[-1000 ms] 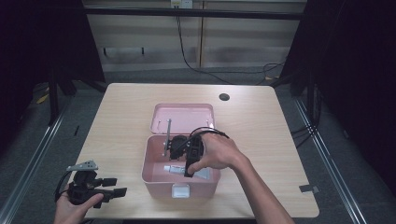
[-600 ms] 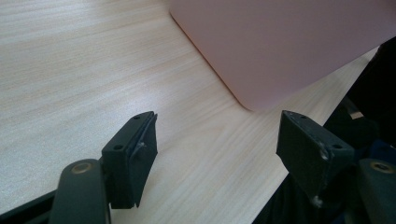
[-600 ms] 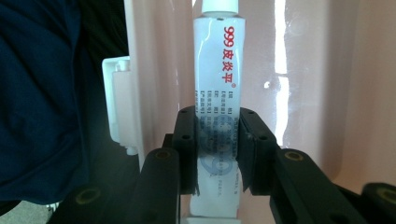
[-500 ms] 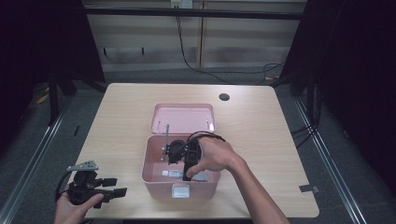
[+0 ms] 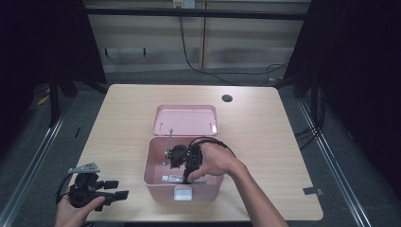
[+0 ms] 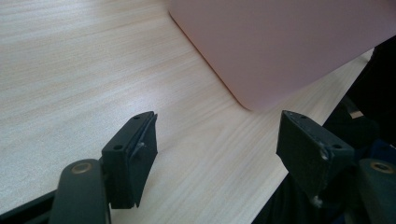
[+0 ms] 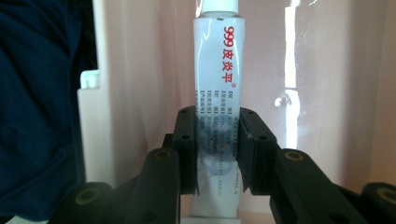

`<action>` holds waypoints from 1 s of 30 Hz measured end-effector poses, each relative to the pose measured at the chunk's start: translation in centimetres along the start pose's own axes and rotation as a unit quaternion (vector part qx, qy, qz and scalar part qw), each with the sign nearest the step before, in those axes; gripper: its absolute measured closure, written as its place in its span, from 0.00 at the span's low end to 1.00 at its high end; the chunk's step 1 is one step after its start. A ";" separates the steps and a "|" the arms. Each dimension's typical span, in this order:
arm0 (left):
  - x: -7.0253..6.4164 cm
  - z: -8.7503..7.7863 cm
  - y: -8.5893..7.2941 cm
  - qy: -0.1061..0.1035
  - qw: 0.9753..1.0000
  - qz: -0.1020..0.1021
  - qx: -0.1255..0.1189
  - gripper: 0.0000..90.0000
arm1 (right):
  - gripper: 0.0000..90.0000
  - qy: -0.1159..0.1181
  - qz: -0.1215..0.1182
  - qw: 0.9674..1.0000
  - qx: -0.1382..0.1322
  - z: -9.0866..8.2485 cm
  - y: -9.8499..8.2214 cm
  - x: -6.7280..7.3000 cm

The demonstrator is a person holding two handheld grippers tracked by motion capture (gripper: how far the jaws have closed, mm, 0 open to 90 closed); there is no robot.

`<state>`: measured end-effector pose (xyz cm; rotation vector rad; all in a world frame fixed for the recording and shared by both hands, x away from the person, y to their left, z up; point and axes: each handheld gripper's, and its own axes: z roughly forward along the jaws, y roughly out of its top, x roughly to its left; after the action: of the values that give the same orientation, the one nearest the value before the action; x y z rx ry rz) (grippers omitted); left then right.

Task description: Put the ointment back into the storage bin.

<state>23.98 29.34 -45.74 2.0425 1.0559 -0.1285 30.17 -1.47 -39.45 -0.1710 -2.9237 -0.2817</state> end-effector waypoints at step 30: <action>0.0 0.0 0.0 0.001 1.000 0.003 -0.001 0.32 | 0.79 0.040 0.005 0.999 0.018 2.5 0.1 -0.9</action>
<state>23.98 29.38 -45.71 2.0443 1.0497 -0.1218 30.58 -0.96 -42.05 -0.1660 -2.8452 -0.2286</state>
